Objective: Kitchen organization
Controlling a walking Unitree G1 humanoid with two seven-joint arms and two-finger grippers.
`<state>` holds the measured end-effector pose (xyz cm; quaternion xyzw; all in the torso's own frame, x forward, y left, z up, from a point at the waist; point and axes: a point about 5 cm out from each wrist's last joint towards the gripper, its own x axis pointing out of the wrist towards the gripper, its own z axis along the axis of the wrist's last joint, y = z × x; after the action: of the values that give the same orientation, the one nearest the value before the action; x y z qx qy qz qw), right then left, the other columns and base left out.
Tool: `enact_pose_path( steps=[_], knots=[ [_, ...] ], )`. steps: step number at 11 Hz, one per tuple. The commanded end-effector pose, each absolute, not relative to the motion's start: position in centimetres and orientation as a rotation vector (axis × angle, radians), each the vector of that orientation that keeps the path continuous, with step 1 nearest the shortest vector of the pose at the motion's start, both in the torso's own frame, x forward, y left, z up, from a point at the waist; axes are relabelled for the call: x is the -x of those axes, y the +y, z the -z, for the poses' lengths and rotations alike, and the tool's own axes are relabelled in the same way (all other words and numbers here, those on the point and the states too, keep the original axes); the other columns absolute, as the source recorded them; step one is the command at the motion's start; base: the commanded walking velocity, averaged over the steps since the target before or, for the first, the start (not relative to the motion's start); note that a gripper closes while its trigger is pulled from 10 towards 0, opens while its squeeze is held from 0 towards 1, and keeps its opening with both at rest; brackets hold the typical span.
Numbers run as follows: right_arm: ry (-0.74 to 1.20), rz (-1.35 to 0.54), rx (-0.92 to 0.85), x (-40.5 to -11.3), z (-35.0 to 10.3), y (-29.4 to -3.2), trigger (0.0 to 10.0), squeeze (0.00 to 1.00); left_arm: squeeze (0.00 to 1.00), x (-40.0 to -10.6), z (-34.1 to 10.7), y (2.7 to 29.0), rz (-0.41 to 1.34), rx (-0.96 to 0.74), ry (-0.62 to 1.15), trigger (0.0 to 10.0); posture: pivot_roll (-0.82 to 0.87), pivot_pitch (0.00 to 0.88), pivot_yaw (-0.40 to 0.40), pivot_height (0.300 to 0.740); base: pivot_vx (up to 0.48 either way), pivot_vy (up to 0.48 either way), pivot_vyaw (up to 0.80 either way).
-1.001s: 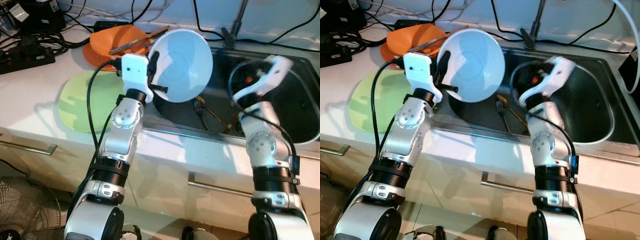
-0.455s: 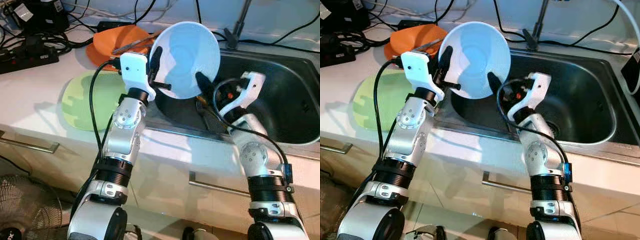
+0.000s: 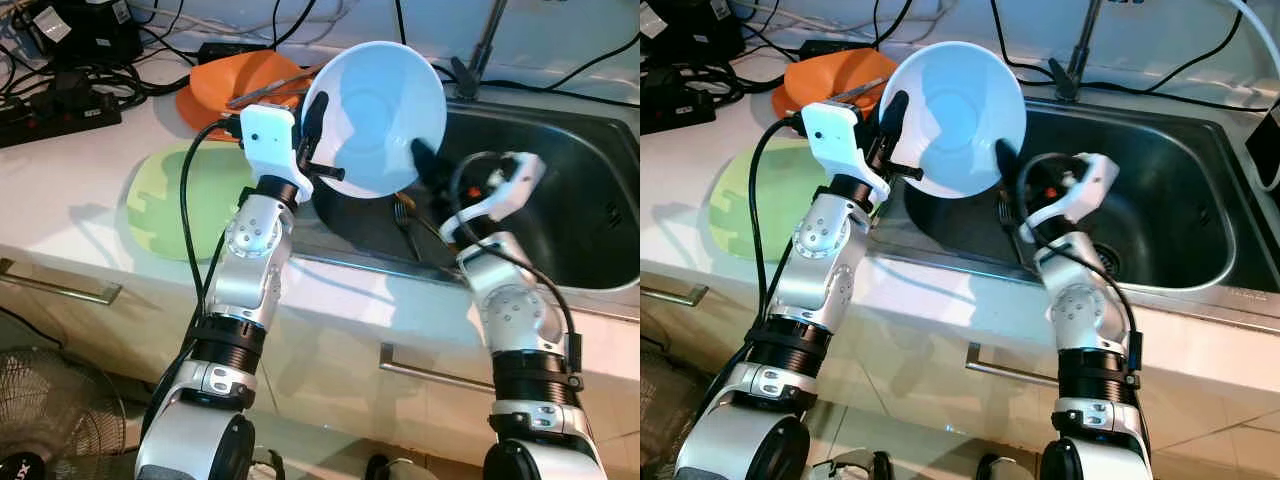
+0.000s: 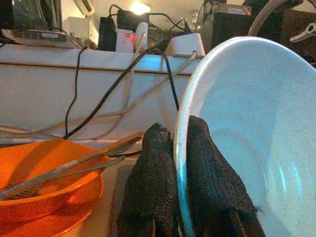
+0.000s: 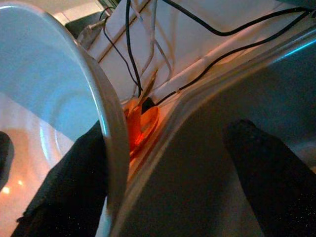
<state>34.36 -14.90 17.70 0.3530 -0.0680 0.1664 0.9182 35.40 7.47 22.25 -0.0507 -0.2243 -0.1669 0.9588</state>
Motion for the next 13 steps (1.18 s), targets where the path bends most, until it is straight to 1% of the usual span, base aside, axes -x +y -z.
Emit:
enact_pose_path(
  steps=[1,2,6,13],
  knots=[
    [-0.139,-0.339,-0.78,-34.6,-18.0,-14.9,0.0,0.0,0.0,-35.2,-23.2,7.2,0.359,0.116,-0.497,10.0,0.06,0.071,0.033,0.74,0.0,0.0,0.0],
    [-0.137,-0.341,-0.809,-34.6,-17.9,-14.8,0.0,0.0,0.0,-35.1,-23.1,7.1,0.367,0.118,-0.493,10.0,0.06,0.07,0.034,0.74,0.0,0.0,0.0],
    [-0.137,-0.382,-0.829,-34.4,-18.1,-14.2,0.0,0.0,0.0,-34.9,-22.6,6.5,0.409,0.114,-0.468,10.0,0.06,0.062,0.038,0.74,0.0,0.0,0.0],
    [-0.142,-0.396,-0.841,-34.3,-18.3,-14.1,0.0,0.0,0.0,-34.9,-22.1,6.8,0.39,0.081,-0.451,10.0,0.06,0.043,0.04,0.74,0.0,0.0,0.0]
  ],
)
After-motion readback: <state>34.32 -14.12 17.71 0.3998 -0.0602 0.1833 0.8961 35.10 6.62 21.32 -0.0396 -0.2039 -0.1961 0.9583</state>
